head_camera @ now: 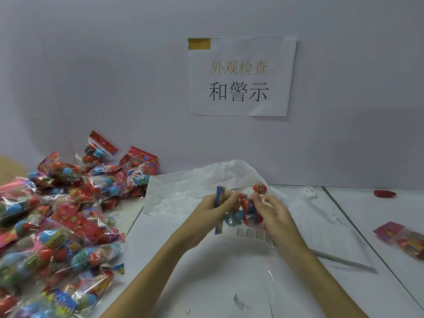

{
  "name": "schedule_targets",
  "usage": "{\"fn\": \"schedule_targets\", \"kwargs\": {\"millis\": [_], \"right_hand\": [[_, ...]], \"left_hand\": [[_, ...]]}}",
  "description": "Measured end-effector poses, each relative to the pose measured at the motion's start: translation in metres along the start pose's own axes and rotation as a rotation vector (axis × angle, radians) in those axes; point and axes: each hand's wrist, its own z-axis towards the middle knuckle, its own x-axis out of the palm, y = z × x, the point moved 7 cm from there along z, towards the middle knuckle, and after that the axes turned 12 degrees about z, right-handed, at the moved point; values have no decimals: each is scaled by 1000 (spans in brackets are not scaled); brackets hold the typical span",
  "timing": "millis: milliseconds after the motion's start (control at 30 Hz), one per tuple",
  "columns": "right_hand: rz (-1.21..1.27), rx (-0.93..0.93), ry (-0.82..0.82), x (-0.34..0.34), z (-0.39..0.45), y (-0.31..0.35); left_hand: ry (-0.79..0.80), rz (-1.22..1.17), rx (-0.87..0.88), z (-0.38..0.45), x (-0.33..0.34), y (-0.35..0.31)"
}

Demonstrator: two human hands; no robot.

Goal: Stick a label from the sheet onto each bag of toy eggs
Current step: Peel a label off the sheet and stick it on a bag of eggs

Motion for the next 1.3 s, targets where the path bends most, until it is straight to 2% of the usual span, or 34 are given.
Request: {"fn": "schedule_targets", "kwargs": {"millis": [100, 233, 333, 433, 500, 567, 667, 733, 800, 867, 1000, 1133, 1167, 1233, 1300], "right_hand": [[112, -26, -14, -3, -2, 3], [352, 76, -43, -9, -1, 1], [369, 89, -50, -9, 0, -1], [302, 96, 16, -4, 2, -2], [231, 99, 73, 0, 2, -3], [163, 56, 61, -1, 2, -3], [-63, -56, 12, -5, 0, 3], [-189, -112, 17, -2, -2, 6], [-233, -125, 17, 3, -4, 8], [-224, -107, 14, 4, -6, 9], [55, 34, 21, -1, -1, 0], [501, 235, 122, 8, -3, -6], [525, 241, 140, 9, -3, -7], [313, 139, 83, 6, -2, -6], [72, 15, -72, -5, -1, -1]], "left_hand": [[3, 42, -56, -1, 1, 2], [-87, 94, -118, 1, -5, 4], [-87, 34, -122, 2, -2, 7], [-150, -94, -180, 3, -4, 13], [-136, -154, -198, 3, -3, 14], [-141, -102, -190, 2, -6, 11], [-173, 66, -110, 5, -18, 3], [-84, 134, -71, 5, -15, 0], [-26, 187, -75, 3, -10, 2], [-82, 183, -87, 4, -10, 4], [-197, 5, -131, 2, -20, 6], [-178, -221, -177, -1, -18, 1], [-180, -246, -178, -1, -16, 0], [-230, -254, -168, -2, -17, -1], [-323, -243, -146, -4, -23, -1]]}}
